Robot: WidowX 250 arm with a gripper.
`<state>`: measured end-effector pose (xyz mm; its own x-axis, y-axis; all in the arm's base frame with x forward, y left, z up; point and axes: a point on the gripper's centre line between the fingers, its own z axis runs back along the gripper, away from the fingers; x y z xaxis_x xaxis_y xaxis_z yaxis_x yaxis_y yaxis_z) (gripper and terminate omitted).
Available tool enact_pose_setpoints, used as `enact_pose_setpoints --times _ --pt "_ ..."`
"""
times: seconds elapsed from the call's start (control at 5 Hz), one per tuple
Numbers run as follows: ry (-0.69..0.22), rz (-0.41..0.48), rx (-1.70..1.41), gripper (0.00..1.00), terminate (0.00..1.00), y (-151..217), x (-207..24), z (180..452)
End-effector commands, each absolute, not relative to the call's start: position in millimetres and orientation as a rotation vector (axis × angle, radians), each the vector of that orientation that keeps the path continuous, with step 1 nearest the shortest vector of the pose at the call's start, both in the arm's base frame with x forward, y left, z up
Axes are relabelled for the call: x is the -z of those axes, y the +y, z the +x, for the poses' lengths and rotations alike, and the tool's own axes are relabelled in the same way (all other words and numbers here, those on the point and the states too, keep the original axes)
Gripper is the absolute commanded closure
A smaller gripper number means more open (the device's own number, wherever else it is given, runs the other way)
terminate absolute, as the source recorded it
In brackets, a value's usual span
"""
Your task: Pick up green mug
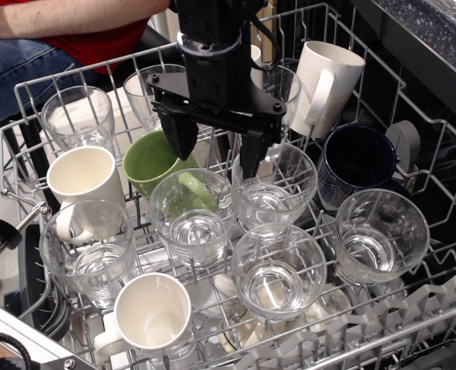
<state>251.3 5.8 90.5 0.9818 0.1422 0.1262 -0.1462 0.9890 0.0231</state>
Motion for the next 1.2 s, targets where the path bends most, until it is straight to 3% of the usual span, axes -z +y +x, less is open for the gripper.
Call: enact_pose_setpoints --times 0.0,0.2,0.6,0.8,1.0 --pt "-0.125 0.032 -0.145 0.0 0.0 6 -91 251" --pt "-0.079 0.048 -0.316 0.0 0.0 8 -98 283" --pt "-0.032 -0.015 -0.665 0.0 0.0 35 -95 331" --pt "-0.025 -0.111 -0.846 0.0 0.0 64 -77 337" --pt "-0.053 -0.13 -0.972 0.0 0.0 83 -57 341"
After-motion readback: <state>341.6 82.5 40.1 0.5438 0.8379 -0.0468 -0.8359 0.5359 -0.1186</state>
